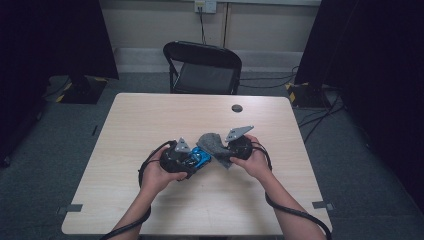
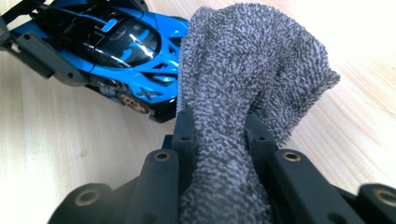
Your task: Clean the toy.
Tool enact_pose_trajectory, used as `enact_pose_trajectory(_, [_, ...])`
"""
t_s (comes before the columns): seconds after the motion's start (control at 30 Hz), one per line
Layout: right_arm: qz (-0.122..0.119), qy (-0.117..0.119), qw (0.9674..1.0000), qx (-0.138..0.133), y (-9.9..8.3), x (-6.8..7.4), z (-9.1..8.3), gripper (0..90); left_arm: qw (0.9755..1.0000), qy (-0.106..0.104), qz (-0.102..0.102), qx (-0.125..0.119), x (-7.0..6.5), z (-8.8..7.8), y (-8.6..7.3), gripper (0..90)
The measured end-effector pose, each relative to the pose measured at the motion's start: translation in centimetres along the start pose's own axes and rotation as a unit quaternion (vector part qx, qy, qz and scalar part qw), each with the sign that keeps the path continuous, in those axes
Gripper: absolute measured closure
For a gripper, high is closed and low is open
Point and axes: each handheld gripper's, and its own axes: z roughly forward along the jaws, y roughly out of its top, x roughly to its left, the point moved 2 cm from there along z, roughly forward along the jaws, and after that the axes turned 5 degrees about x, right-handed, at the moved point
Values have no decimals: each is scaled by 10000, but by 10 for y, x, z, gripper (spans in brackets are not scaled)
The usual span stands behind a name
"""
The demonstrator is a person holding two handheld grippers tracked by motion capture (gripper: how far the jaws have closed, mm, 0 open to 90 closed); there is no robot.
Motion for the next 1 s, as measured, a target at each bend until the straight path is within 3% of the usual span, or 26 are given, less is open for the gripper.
enact_pose_trajectory(0.6, [155, 175, 9996, -149, -16, 14, -2, 714, 9996, 156, -227, 33, 13, -2, -8, 284])
enact_pose_trajectory(1.0, [210, 280, 9994, -70, -26, 20, 0, 708, 9985, 289, -456, -23, 25, -8, -14, 284])
